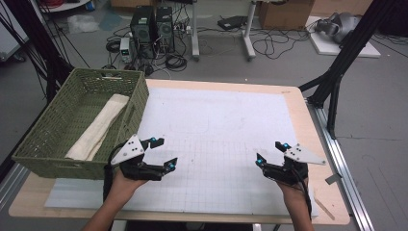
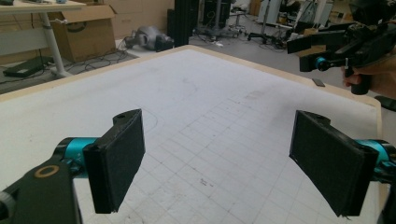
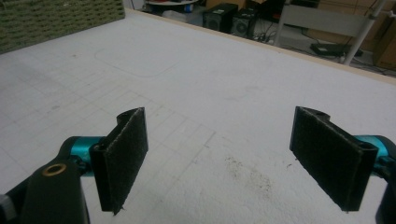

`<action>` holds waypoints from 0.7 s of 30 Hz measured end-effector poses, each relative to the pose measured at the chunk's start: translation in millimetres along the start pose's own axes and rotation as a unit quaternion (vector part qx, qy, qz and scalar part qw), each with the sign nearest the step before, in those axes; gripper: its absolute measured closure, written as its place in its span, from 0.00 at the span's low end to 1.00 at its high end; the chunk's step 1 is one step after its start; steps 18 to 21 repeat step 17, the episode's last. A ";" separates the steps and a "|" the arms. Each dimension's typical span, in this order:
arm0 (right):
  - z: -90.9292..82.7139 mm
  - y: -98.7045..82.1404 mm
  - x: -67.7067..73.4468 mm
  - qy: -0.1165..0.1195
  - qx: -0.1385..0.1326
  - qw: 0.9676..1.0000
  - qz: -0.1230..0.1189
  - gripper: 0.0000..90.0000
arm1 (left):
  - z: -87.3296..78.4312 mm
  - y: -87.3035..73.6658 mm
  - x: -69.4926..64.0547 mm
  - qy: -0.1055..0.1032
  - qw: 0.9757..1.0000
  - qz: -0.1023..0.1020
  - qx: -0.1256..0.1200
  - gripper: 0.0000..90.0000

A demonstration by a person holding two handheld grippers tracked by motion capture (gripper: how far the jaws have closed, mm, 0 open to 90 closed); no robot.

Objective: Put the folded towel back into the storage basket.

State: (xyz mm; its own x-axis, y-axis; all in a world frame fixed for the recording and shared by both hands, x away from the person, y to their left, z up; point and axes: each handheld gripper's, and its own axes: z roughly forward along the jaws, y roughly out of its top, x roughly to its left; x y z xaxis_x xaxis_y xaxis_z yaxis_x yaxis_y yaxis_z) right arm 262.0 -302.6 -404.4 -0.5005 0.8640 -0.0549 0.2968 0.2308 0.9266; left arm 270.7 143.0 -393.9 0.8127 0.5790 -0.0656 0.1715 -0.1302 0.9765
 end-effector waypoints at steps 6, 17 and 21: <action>-0.8 -12.6 -1.7 -0.008 0.018 1.000 0.005 0.20 | 7.5 -9.7 1.3 -0.001 1.000 0.000 0.014 0.20; -5.2 -17.0 -6.3 -0.016 0.016 1.000 0.013 0.20 | 12.6 -10.9 2.8 0.000 1.000 -0.003 0.016 0.20; -5.2 -17.0 -6.3 -0.016 0.016 1.000 0.013 0.20 | 12.6 -10.9 2.8 0.000 1.000 -0.003 0.016 0.20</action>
